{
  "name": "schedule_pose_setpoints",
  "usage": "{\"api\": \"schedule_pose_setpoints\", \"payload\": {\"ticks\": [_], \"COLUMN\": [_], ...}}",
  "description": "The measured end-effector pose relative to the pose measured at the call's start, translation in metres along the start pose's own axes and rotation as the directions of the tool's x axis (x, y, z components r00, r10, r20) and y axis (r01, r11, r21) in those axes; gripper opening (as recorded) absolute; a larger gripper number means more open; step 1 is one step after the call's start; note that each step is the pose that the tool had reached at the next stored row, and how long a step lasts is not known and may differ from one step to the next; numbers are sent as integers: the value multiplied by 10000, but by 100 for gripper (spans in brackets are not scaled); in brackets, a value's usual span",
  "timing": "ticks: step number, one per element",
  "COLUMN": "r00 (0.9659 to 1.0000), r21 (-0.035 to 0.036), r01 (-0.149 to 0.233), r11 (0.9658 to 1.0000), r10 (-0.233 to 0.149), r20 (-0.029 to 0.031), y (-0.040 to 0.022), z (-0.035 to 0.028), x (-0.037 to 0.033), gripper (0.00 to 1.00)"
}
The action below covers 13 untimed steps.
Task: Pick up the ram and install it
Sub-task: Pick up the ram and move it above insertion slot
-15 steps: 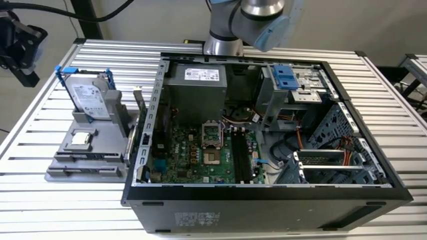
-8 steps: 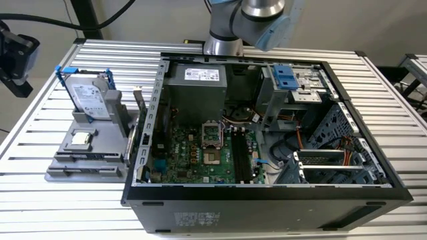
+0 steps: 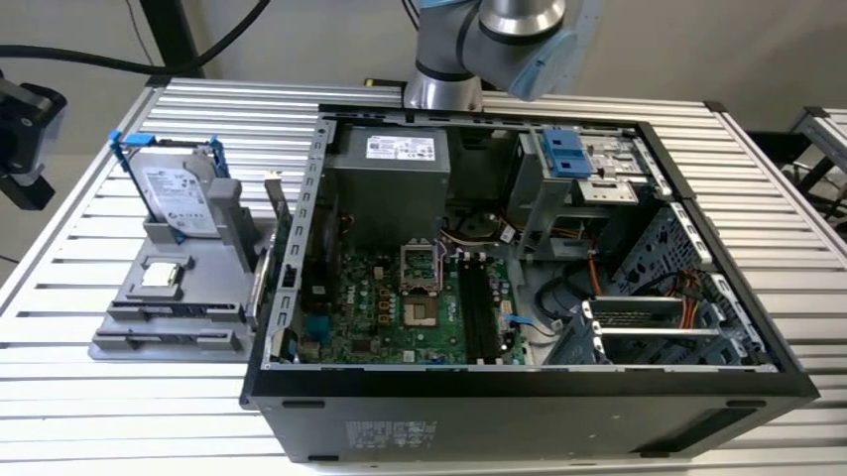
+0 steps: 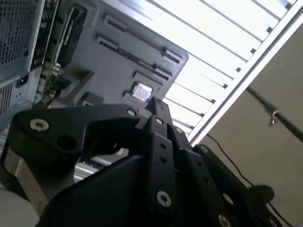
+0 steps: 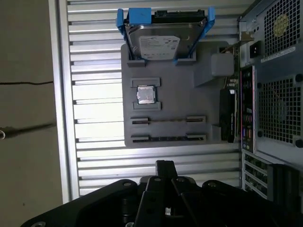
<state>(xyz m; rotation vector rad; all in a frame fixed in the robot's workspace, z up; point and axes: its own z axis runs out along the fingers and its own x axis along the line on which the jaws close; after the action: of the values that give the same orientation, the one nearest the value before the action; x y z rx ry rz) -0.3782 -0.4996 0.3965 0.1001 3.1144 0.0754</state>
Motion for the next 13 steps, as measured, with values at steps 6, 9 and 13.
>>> {"api": "schedule_pose_setpoints", "payload": {"ticks": [6,9,13], "r00": [10000,10000,10000], "r21": [2,2,3], "r01": [1,1,0], "r11": [10000,10000,10000], "r10": [-1,-1,0], "r20": [-12,-20,-28], "y": [0,0,0], "z": [0,0,-1], "x": [0,0,0], "gripper": [0,0,0]}}
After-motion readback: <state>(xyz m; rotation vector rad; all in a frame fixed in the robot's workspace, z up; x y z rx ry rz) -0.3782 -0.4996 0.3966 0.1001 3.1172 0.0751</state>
